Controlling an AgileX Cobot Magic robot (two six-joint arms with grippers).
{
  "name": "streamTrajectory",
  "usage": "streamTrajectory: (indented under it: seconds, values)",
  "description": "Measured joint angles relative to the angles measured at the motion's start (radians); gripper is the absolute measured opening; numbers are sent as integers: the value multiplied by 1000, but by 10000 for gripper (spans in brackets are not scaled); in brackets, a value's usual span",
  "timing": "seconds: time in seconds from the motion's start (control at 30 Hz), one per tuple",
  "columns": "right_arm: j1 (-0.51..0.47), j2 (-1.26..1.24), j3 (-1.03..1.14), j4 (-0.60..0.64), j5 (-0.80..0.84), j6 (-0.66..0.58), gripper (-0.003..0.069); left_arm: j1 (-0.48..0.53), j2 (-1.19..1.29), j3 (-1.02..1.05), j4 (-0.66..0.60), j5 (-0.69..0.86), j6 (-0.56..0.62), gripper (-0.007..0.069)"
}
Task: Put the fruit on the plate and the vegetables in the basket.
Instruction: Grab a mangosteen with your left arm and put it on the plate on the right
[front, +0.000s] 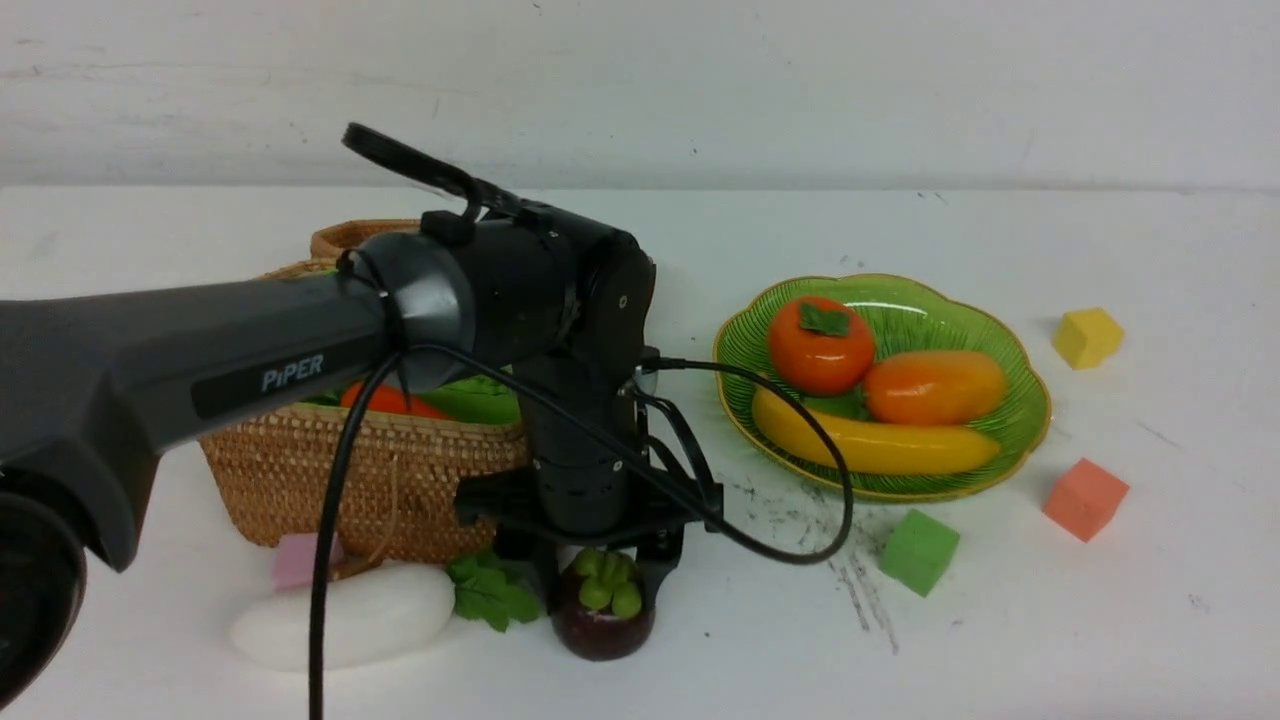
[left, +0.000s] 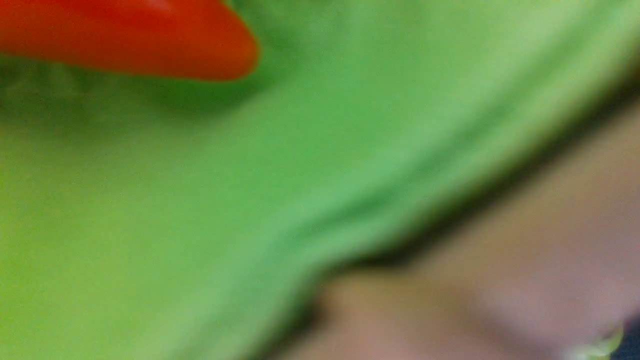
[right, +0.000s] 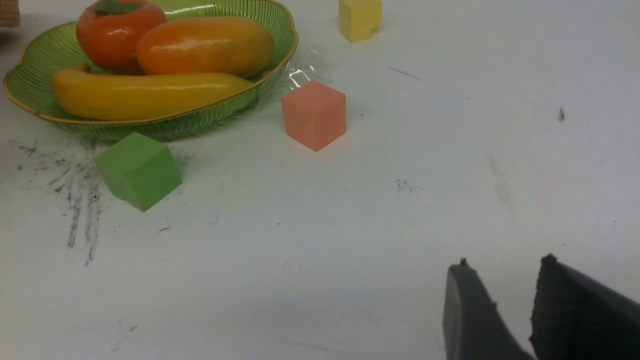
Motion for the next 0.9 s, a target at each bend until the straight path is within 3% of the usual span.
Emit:
streamTrajectory:
  seconds: [0.23,0.33,0.4,0.47,0.7,0.9]
  values:
    - [0,0,0,0,0,0,227,-7,-1,-2,-190,-27,128,465]
    - [0,0,0,0,0,0,229,-23,-1,-3,-226,-50,161,367]
    - [0,0,0,0,0,0,233,-37,-3,-5,-267,-67,170,174]
    - [0,0,0,0,0,0,235,-41,-1,-11,-276,-71,173,83]
    - [0,0,0,0,0,0,237,-41,0,-40,-275,-56,169,100]
    - [0,0,0,0,0,0,238,-41,0,-43,-201,-37,89,93]
